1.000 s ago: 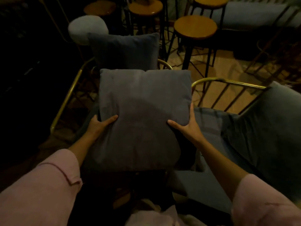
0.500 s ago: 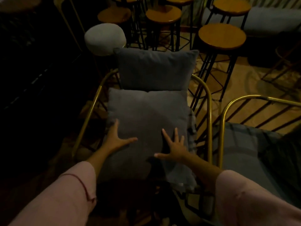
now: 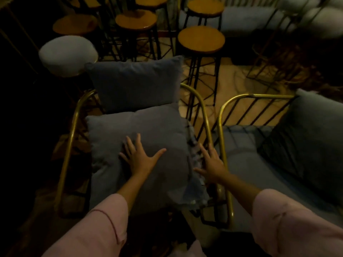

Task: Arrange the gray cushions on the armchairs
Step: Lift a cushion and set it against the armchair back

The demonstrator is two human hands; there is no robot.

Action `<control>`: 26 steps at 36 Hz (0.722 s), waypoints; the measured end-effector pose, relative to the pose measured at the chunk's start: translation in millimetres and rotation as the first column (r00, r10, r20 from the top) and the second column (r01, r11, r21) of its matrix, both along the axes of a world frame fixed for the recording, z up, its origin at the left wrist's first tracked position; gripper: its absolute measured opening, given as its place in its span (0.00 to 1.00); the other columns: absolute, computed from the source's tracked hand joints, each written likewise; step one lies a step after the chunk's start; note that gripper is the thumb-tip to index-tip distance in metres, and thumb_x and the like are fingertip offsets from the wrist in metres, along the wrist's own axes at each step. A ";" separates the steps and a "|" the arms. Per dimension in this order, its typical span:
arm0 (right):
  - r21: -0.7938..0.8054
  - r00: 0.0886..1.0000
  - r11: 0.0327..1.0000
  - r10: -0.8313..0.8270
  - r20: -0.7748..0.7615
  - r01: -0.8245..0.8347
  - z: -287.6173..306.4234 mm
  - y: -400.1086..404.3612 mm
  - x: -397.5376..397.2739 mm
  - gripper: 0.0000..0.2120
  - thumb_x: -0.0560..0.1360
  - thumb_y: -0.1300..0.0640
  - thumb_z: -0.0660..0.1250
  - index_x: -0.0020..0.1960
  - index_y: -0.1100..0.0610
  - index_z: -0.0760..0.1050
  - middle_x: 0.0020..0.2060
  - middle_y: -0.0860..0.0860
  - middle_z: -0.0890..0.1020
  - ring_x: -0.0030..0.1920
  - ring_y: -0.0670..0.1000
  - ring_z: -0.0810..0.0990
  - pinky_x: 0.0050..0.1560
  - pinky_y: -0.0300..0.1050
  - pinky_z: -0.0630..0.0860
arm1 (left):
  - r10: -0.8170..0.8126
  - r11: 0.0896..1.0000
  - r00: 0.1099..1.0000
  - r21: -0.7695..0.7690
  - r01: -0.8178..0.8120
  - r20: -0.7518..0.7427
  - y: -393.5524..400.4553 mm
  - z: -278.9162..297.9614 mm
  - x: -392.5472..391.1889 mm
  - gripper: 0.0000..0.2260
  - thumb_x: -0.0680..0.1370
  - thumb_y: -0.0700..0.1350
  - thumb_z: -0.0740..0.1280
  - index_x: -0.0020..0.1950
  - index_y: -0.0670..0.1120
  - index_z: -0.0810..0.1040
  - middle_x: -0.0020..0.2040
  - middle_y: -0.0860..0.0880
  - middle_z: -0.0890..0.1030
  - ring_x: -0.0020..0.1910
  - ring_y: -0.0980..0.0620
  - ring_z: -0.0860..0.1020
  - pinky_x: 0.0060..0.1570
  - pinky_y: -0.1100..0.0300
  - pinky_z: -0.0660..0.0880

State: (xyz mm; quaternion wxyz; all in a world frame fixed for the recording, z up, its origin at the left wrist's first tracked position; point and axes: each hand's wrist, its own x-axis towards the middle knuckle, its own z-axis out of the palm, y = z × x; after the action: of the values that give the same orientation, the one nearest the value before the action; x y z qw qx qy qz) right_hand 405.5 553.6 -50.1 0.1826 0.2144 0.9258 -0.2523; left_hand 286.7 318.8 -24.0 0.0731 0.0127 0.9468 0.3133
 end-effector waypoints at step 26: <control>-0.320 0.390 0.446 -0.893 -0.226 0.836 67.6 323.2 288.7 0.48 0.73 0.52 0.75 0.81 0.56 0.46 0.79 0.56 0.59 0.77 0.60 0.61 0.71 0.56 0.65 | -0.740 0.637 0.572 0.092 0.766 0.354 406.4 -8.6 59.5 0.58 0.53 0.75 0.67 0.77 0.50 0.58 0.79 0.42 0.59 0.75 0.37 0.64 0.69 0.40 0.69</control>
State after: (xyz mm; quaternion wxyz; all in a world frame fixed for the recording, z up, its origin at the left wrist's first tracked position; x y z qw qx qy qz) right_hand 694.1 876.8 17.5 -0.1342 0.5992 0.6711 -0.4154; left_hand 346.2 725.2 -32.6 0.3713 0.3535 0.8312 0.2152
